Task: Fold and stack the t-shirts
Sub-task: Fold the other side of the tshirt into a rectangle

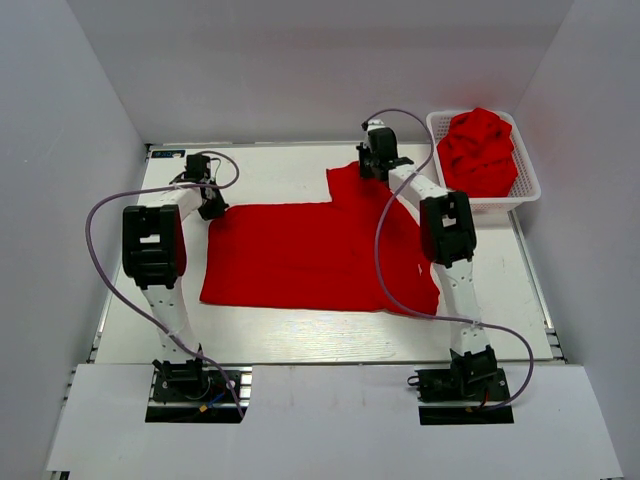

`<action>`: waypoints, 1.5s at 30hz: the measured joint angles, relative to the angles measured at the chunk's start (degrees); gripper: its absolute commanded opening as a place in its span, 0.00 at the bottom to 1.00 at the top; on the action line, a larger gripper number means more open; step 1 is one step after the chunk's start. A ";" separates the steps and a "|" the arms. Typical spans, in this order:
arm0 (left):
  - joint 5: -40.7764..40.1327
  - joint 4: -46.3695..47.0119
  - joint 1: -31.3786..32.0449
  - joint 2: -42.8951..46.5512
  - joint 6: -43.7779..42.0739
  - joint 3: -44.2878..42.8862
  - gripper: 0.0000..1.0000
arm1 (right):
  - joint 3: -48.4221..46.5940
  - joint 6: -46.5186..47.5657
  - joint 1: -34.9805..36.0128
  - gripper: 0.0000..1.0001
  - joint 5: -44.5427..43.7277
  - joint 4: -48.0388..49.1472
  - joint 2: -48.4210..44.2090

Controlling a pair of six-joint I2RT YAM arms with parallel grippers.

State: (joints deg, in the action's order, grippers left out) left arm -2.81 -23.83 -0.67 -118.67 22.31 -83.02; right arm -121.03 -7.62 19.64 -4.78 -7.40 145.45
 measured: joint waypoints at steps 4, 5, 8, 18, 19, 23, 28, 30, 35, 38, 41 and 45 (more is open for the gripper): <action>1.68 -0.13 0.04 2.49 -0.42 2.97 0.00 | 9.73 2.97 0.11 0.00 1.97 3.63 -8.81; 2.03 -0.11 0.04 3.41 -0.46 3.78 0.00 | 12.24 3.63 0.15 0.00 2.25 5.22 -11.34; 2.75 0.00 0.04 6.95 -0.46 6.27 0.00 | 19.32 5.03 0.26 0.00 3.06 8.74 -19.47; 3.82 2.43 0.04 21.03 0.87 18.62 0.00 | 45.75 7.43 0.37 0.00 5.84 16.90 -41.68; 3.96 2.62 0.09 22.01 1.11 19.96 0.00 | 48.78 7.54 0.37 0.00 5.90 17.55 -43.45; 4.04 3.04 0.46 25.64 2.32 24.72 0.00 | 59.69 7.56 0.37 0.00 4.17 17.49 -51.65; 2.54 2.89 0.66 31.04 4.48 29.75 0.00 | 69.66 5.25 0.37 0.00 1.92 18.10 -61.99; 1.70 2.82 0.68 32.79 5.38 30.67 0.00 | 72.74 4.33 0.37 0.00 1.90 17.97 -65.26; 0.15 2.60 0.26 33.51 6.69 30.73 0.00 | 77.57 2.54 0.39 0.00 1.70 16.44 -70.93; -1.11 1.55 -0.22 33.51 7.04 30.73 0.00 | 79.10 1.86 0.39 0.00 1.09 14.16 -74.01; -1.99 1.03 -0.39 33.51 7.21 30.73 0.00 | 81.00 1.16 0.39 0.00 1.38 12.07 -77.40; -3.21 0.07 -0.39 33.51 7.32 30.64 0.00 | 83.45 0.26 0.70 0.00 2.21 9.33 -81.02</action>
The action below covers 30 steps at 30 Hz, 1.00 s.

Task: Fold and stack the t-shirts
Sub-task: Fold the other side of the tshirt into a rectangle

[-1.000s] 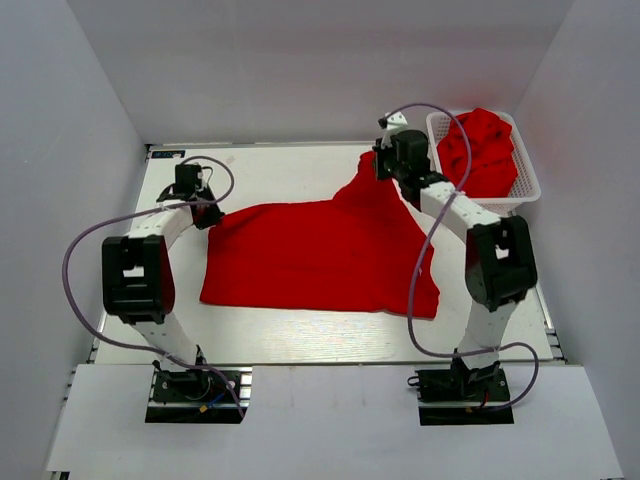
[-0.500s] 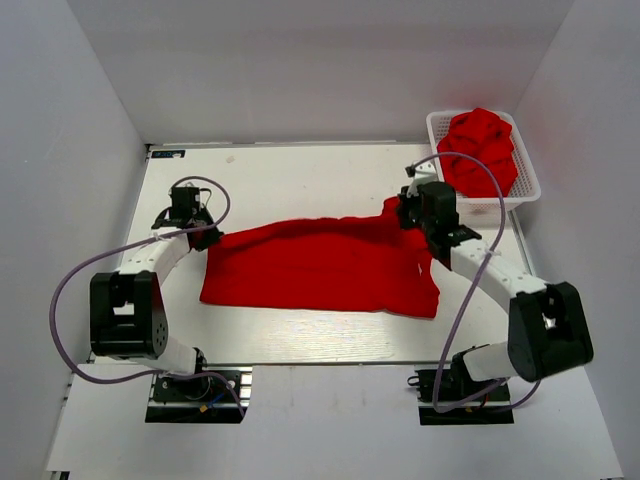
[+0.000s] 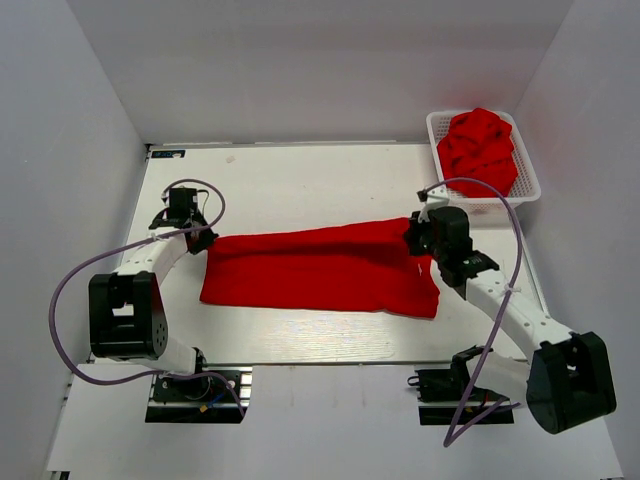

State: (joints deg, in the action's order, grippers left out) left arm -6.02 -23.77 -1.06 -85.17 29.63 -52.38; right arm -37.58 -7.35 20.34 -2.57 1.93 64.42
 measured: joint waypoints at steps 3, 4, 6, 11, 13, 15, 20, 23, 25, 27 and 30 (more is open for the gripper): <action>-0.50 -0.35 0.00 -0.09 0.00 -0.33 0.00 | 1.25 -0.26 0.33 0.00 0.70 -2.40 -1.07; -0.70 -0.61 0.00 -0.26 0.02 -0.68 0.00 | 1.77 -0.46 0.44 0.00 0.94 -2.71 -1.09; -0.96 -0.63 0.00 -0.63 0.00 -1.11 0.00 | 2.71 -0.98 0.74 0.00 1.25 -3.85 -1.09; -1.62 -1.49 0.00 -0.79 0.42 -1.25 0.00 | 4.76 -3.10 1.27 0.00 2.95 -6.71 -1.09; -2.05 -2.75 0.00 -0.79 0.68 -1.33 0.23 | 4.92 -4.92 1.46 0.27 3.82 -8.81 -1.11; -3.06 -5.66 0.00 -0.83 1.62 -2.05 0.52 | 4.98 -6.93 1.55 0.37 4.96 -11.63 -1.31; -8.87 -14.51 0.00 -0.52 6.29 -5.90 1.00 | 5.18 -10.78 1.60 0.90 7.28 -21.53 -5.20; -13.20 -20.44 0.00 0.74 8.61 -9.09 1.00 | 4.55 -10.86 1.57 0.90 5.66 -26.05 -8.15; -14.97 -22.14 -0.02 2.47 9.25 -11.06 1.00 | 2.99 -10.75 1.57 0.90 5.09 -27.17 -7.96; -15.32 -21.53 -0.02 4.72 9.07 -11.96 1.00 | 0.37 -10.34 1.57 0.90 5.35 -26.77 -6.14; -12.96 -18.32 0.35 7.21 7.28 -11.87 1.00 | -2.97 -9.31 1.62 0.90 6.88 -23.26 -1.77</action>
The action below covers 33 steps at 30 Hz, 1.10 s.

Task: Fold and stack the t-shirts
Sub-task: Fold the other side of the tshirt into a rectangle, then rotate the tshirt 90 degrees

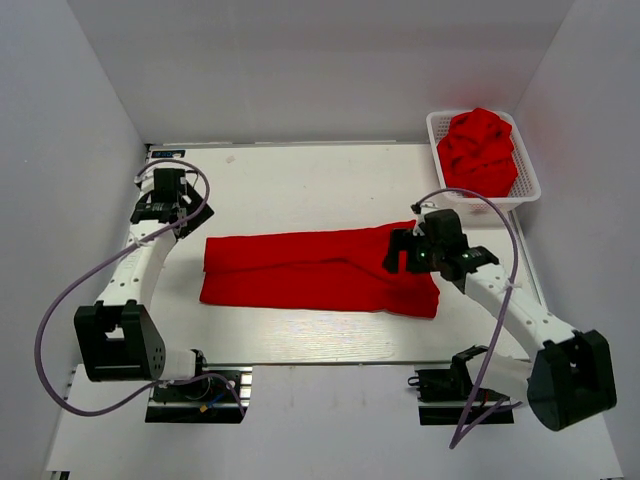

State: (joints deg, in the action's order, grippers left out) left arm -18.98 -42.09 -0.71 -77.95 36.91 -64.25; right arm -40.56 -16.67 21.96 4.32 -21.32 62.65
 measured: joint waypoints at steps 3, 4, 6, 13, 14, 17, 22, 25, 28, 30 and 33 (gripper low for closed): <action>6.56 5.14 0.22 -1.49 -2.71 0.22 1.00 | -2.51 1.60 0.26 0.90 0.44 2.93 4.87; 8.68 6.75 0.26 -2.73 -3.52 0.24 1.00 | -3.39 2.01 0.28 0.90 0.70 3.63 6.67; 12.98 9.81 0.55 -6.62 -4.90 0.35 1.00 | -4.76 2.23 0.31 0.90 1.70 5.57 9.99; 20.70 14.34 2.54 -16.74 -6.95 3.50 1.00 | -5.01 -0.92 0.31 0.90 6.58 10.93 18.49; 21.24 14.67 2.82 -17.14 -7.02 4.09 1.00 | -5.01 -1.51 0.28 0.90 6.62 11.30 19.65; 22.12 15.63 3.69 -17.44 -7.13 6.43 1.00 | -5.03 -4.00 0.24 0.90 5.75 11.56 23.21; 20.39 17.11 5.49 -16.72 -6.58 10.23 1.00 | -8.87 -8.41 0.13 0.90 2.36 10.88 29.05; 18.40 17.59 7.28 -15.41 -6.10 11.91 1.00 | -13.81 -9.94 -0.24 0.90 1.90 10.82 33.77; 16.11 15.30 10.84 -15.06 -5.55 12.20 1.00 | -21.86 -10.91 -0.83 0.90 1.99 10.71 40.68; 14.93 13.46 13.99 -15.10 -5.38 12.31 1.00 | -27.50 -11.23 -1.22 0.90 2.51 11.91 45.55; 14.45 11.37 19.06 -15.06 -5.40 12.85 1.00 | -38.66 -11.06 -1.66 0.90 4.59 12.07 54.05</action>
State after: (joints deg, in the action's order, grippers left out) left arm -4.54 -30.72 18.35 -93.01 31.51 -51.40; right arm -79.22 -27.73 20.29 8.91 -9.26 116.71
